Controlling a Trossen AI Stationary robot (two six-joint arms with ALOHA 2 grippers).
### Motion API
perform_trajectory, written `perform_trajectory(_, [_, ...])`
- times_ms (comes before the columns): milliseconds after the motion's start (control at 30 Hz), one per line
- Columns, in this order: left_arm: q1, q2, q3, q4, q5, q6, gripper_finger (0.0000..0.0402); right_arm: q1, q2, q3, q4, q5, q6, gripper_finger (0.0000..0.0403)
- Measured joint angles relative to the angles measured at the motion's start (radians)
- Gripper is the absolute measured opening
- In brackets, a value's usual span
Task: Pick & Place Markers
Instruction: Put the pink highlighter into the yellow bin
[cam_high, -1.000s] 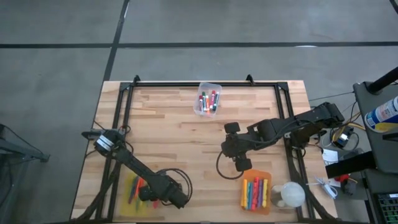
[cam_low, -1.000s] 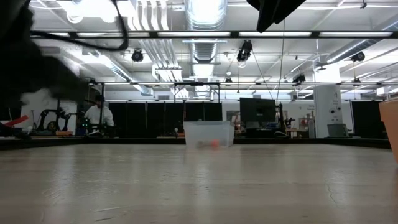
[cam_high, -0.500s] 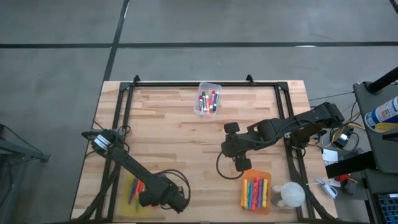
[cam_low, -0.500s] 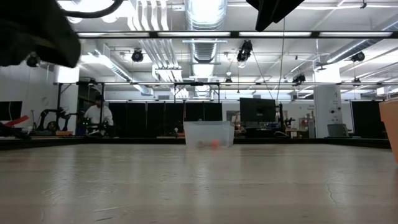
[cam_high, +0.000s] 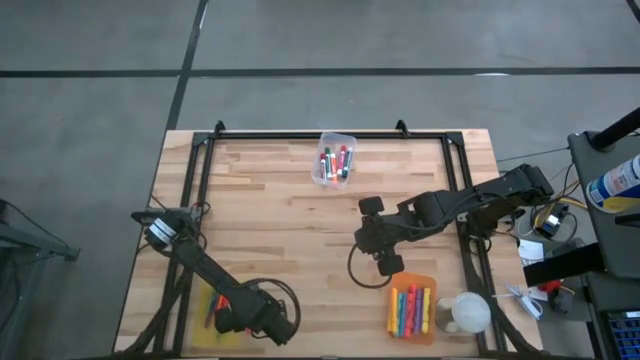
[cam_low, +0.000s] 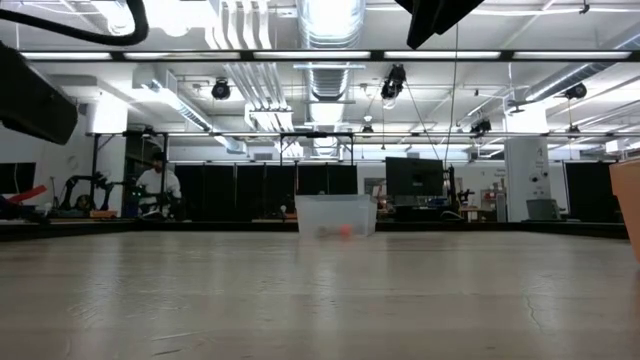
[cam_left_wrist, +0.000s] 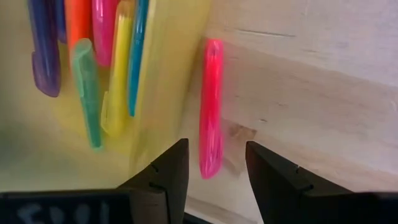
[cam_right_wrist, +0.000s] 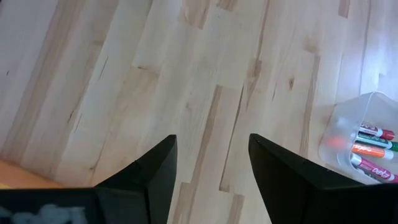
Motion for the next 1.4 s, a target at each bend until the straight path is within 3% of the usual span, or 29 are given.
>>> perform_trajectory(733, [0.023, -0.006, -0.126, 0.186, 0.005, 0.045, 0.0151, 0.0, 0.0, 0.0, 0.006, -0.001, -0.009, 0.0192])
perform_trajectory(867, [0.035, -0.005, -0.117, 0.205, -0.035, 0.073, 0.0125, 0.0, 0.0, 0.0, 0.007, -0.002, -0.014, 0.0192])
perform_trajectory(1133, [0.041, -0.004, -0.117, 0.239, -0.086, 0.086, 0.0026, 0.0, 0.0, 0.0, 0.013, -0.002, -0.015, 0.0192])
perform_trajectory(1400, [0.055, -0.002, -0.063, 0.221, -0.195, 0.104, 0.0024, 0.0, 0.0, 0.0, 0.013, -0.002, -0.015, 0.0192])
